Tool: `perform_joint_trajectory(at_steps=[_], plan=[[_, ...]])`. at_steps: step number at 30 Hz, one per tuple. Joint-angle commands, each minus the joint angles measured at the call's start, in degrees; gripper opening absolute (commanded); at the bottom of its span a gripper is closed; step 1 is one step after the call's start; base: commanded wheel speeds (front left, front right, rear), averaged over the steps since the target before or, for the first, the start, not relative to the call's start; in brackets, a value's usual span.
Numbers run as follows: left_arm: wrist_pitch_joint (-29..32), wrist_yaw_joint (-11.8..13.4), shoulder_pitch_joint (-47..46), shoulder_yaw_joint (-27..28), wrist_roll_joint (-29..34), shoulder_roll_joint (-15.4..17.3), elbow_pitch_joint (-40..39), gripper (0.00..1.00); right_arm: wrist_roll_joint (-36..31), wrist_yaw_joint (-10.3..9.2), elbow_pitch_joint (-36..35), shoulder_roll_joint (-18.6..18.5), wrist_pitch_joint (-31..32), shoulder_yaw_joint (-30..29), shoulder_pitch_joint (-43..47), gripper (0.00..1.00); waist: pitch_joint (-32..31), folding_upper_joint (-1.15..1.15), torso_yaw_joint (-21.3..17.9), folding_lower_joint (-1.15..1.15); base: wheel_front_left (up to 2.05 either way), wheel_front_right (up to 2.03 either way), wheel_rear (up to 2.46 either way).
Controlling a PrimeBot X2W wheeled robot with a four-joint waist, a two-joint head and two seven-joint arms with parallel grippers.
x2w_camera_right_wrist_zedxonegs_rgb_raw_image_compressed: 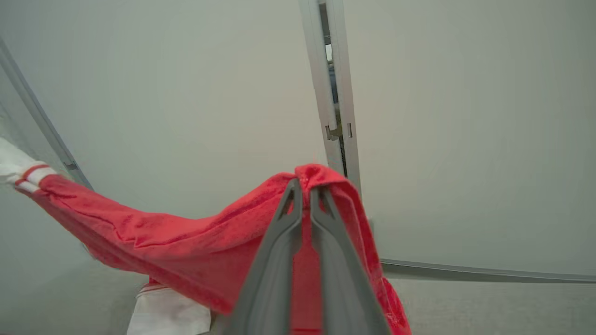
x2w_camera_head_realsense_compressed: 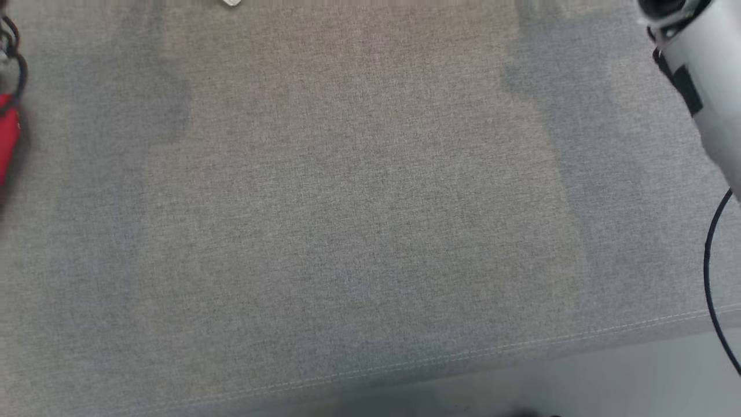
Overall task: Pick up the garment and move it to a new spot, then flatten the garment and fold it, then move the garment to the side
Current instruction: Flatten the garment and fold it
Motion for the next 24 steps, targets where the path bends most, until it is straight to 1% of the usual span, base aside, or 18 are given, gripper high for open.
perform_joint_trajectory(at_steps=[1, 4, 5, 6, 10, 13, 16, 20, 24], plan=[[-0.16, 0.48, 4.33, 1.28, -0.50, 0.18, -2.09, 0.00, 1.81, 0.00, -1.77, -1.28, -0.25, 1.30, 3.13, 0.00, -3.45, 0.00, -0.04, 0.00, 0.00, 0.00, 0.00], [-0.16, 1.01, 12.39, 4.11, -0.96, 1.03, -5.99, 0.00, 5.80, 0.00, -4.92, -3.07, -0.25, 3.84, 8.73, 0.00, -5.86, 0.00, -0.01, 0.00, 0.00, 0.00, 0.00], [-0.16, 1.01, 12.39, 4.11, -0.96, 1.03, -5.99, 0.00, 5.80, 0.00, -4.92, -3.07, -0.25, 3.84, 8.73, 0.00, -5.86, 0.00, -0.01, 0.00, 0.00, 0.00, 0.00], [-0.16, 1.23, 15.24, 4.87, -0.94, 1.04, -7.29, 0.00, 7.00, 0.00, -5.88, -3.64, -0.25, 4.38, 10.67, 0.00, -6.75, 0.00, 0.03, 0.00, 0.00, 0.00, 0.00], [-0.16, 2.67, 26.71, 8.77, -0.96, 0.85, -13.51, 0.00, 10.45, 0.00, -9.92, -5.30, -0.25, 6.12, 18.57, 0.00, -9.74, 0.00, -0.15, 0.00, 0.00, 0.00, 0.00], [-0.16, 3.80, 35.55, 11.72, -0.70, 0.09, -18.70, 0.00, 11.72, 0.00, -13.17, -6.25, -0.25, 7.35, 24.44, 0.00, -11.92, 0.00, -0.40, 0.00, 0.00, 0.00, 0.00], [-0.17, 4.77, 44.58, 13.86, -0.57, -1.51, -23.57, 0.00, 12.27, 0.00, -15.95, -7.87, -0.25, 8.49, 29.68, 0.00, -13.66, 0.00, -0.40, 0.00, 0.00, 0.00, 0.00], [-0.17, 5.93, 55.48, 17.21, -0.61, -5.14, -29.21, 0.00, 12.55, 0.00, -19.23, -9.06, -0.25, 8.60, 36.47, 0.00, -15.49, 0.00, -0.34, 0.00, 0.00, 0.00, 0.00], [-0.18, 6.17, 63.98, 19.40, 1.22, -8.19, -31.99, 0.00, 13.34, 0.00, -21.45, -10.50, -0.26, 7.82, 42.50, 0.00, -16.94, 0.00, -0.11, 0.00, 0.00, 0.00, 0.00]])
